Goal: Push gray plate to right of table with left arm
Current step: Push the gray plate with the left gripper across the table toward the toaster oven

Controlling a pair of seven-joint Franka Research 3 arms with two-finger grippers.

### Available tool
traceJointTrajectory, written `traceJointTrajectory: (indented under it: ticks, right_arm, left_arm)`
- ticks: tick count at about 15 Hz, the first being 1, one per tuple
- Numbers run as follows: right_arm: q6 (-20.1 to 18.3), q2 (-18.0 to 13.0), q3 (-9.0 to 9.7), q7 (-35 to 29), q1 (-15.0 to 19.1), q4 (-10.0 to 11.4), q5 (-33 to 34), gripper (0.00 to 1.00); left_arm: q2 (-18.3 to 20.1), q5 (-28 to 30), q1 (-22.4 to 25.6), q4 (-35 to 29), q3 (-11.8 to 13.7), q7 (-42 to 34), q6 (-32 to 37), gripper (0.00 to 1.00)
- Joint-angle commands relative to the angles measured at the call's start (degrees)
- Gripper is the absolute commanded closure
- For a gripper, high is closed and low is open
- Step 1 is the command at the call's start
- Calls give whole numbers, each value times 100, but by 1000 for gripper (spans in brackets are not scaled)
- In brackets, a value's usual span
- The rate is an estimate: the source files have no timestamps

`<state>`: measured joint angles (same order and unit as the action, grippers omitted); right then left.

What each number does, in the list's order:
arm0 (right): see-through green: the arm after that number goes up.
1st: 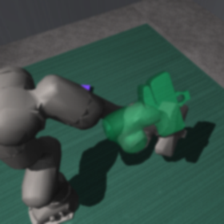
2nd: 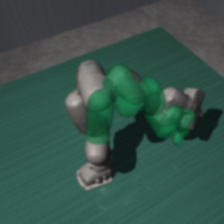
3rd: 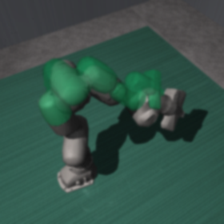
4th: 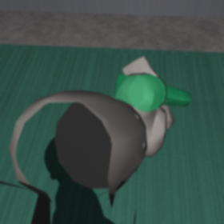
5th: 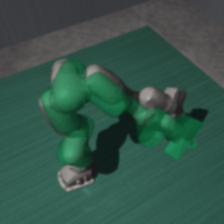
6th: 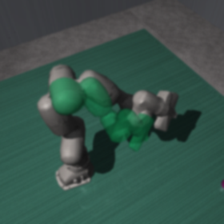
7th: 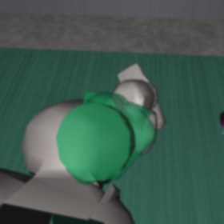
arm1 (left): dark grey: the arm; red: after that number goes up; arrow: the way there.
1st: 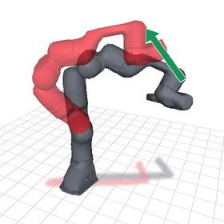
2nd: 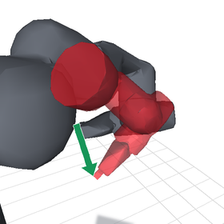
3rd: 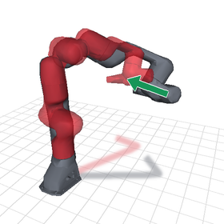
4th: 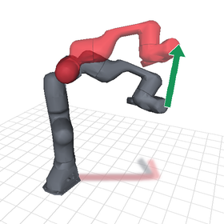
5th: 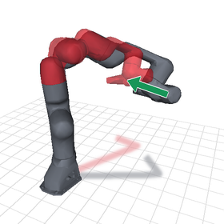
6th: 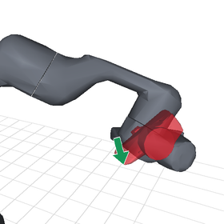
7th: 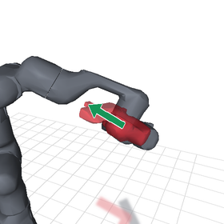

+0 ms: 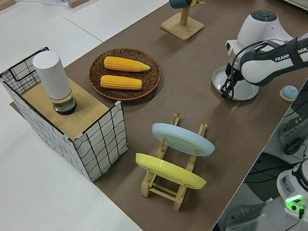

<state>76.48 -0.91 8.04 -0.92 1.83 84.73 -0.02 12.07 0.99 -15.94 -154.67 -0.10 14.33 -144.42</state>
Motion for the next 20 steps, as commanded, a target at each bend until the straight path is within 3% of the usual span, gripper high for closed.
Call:
traceJointTrajectory:
  ticks: [1, 7, 9, 20]
  right_arm:
    - [-89, -14, 92, -66, 107, -53, -25, 17]
    - [-89, -14, 92, -66, 107, -53, -25, 17]
    - [-89, -14, 92, -66, 107, -53, -25, 17]
    - [-89, -14, 92, -75, 107, -53, -25, 17]
  left_arm:
    - [-468, -20, -453, 182, -7, 525, -131, 1000]
    - [-987, -11, -936, 489, -59, 930, -350, 1000]
    - [-1118, 6, -1165, 735, -200, 1307, -350, 1000]
    - [-1795, 331, -1210, 1641, -1123, 2003, -342, 1000]
